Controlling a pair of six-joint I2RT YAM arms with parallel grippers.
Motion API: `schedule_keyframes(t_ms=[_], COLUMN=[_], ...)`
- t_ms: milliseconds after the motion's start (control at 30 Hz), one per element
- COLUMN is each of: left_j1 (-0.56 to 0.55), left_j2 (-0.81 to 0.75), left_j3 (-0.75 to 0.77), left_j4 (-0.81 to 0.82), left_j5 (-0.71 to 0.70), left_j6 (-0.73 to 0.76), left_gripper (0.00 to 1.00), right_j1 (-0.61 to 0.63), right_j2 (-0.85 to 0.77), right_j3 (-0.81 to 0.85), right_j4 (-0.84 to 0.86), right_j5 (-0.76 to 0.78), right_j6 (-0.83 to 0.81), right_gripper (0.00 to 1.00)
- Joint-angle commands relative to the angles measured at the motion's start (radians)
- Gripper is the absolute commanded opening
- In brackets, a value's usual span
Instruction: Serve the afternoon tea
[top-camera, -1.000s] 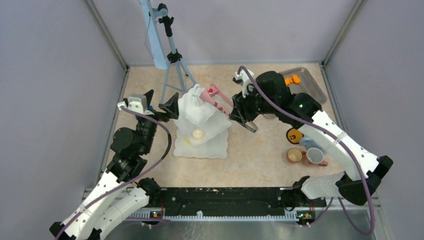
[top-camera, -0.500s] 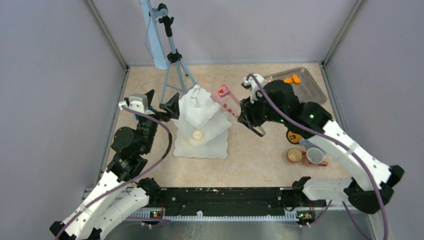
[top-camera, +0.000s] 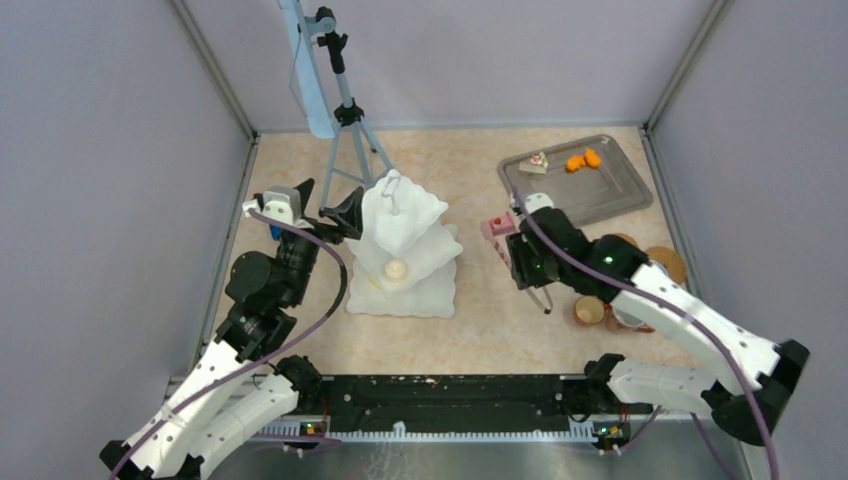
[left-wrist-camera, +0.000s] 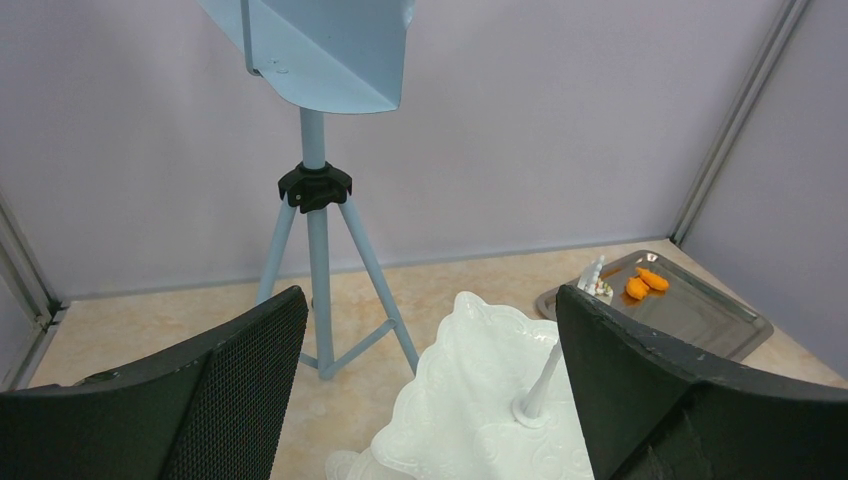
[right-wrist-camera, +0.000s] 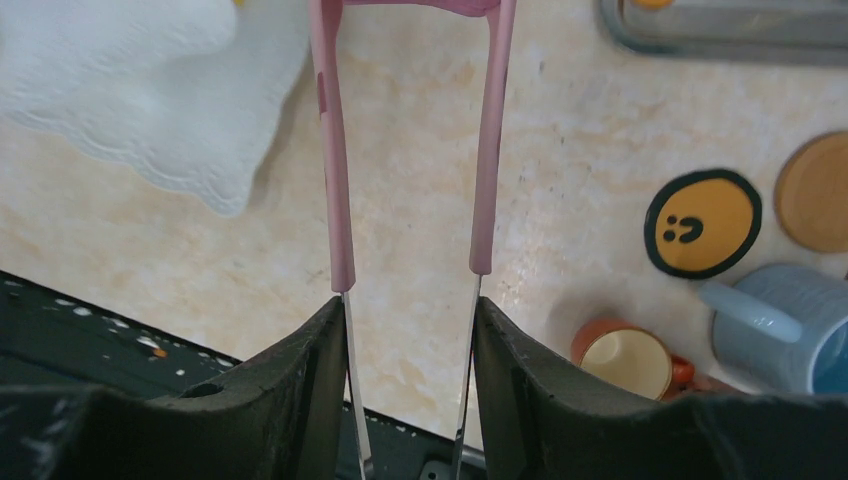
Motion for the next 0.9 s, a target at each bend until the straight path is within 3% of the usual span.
schedule_keyframes(t_ms=[0, 200, 400, 667, 867], left_j1=[0.003, 0.004, 0.004, 0.003, 0.003], left_j2=[0.011, 0.014, 0.018, 0.032, 0.033], left_j3=[0.005, 0.006, 0.007, 0.008, 0.007], left_j4=[0.026, 0.028, 0.028, 0.027, 0.027], left_j5=[0.014, 0.018, 0.028, 0.031, 0.029], left_j6=[-0.005, -0.005, -0.008, -0.008, -0.008], left_gripper=[0.99, 0.99, 0.99, 0.99, 0.99], right_j1=[0.018, 0.118, 0.133, 0.133, 0.132], right_j2=[0.098, 0.160, 0.196, 0.251, 0.306], right_j3=[-0.037, -0.100, -0.207, -0.348, -0.343], right_j4=[0.094, 0.281, 0.494, 0.820, 0.841], right_j5=[-0.076, -0.221, -0.280, -0.245, -0.186], right_j6=[-0.005, -0.094, -0.098, -0.143, -0.151], right_gripper=[0.43, 0.43, 0.44, 0.47, 0.53])
